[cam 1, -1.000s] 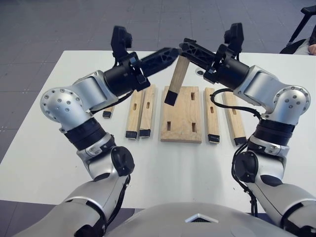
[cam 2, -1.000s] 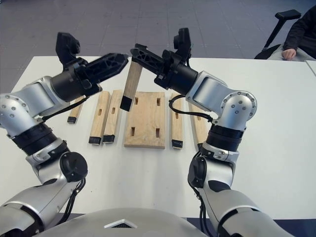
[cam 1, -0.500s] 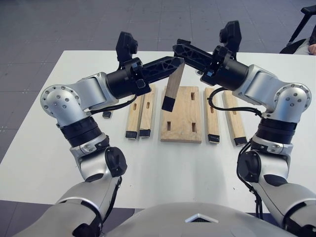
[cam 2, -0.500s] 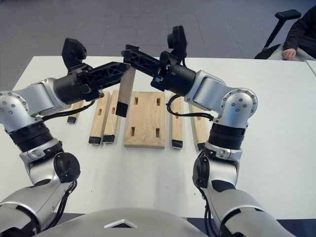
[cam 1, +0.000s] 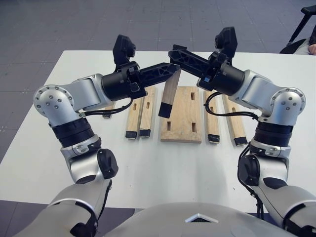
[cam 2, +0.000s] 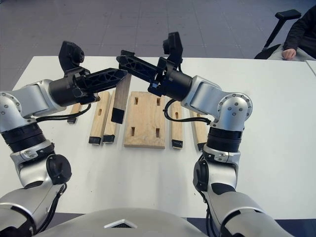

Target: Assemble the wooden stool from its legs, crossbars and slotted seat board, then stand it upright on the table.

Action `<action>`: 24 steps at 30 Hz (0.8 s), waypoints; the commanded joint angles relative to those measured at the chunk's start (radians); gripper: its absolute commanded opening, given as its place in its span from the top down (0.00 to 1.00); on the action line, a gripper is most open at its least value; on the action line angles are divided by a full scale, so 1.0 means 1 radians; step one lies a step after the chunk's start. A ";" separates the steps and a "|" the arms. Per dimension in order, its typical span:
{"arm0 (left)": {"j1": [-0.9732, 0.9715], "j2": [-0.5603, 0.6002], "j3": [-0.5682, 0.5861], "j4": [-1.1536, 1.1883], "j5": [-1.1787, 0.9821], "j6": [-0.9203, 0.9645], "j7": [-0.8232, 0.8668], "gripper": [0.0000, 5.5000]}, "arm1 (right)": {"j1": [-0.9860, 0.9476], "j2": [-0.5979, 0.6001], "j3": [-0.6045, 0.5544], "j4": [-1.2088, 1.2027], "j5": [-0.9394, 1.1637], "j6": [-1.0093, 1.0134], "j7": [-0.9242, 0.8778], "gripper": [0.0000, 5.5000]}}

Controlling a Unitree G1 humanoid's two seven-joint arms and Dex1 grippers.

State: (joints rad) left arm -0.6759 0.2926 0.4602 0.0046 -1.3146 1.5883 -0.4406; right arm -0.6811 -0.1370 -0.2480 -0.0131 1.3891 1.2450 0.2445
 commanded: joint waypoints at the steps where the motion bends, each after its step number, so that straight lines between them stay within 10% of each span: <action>1: 0.006 0.093 -0.143 -0.025 -0.091 0.025 -0.111 0.85 | -0.009 -0.015 0.053 0.012 -0.032 0.015 -0.006 0.92; 17: -0.023 0.252 -0.344 0.003 0.019 -0.017 -0.329 0.92 | -0.079 -0.099 0.181 0.009 -0.102 0.047 0.168 0.92; 24: 0.004 0.262 -0.323 0.019 0.061 -0.061 -0.316 0.92 | -0.046 -0.160 0.172 -0.006 -0.172 0.031 0.242 0.64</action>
State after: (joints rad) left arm -0.6789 0.5384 0.1230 0.0188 -1.2762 1.5434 -0.7421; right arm -0.7321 -0.2637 -0.0624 -0.0161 1.2386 1.2756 0.4751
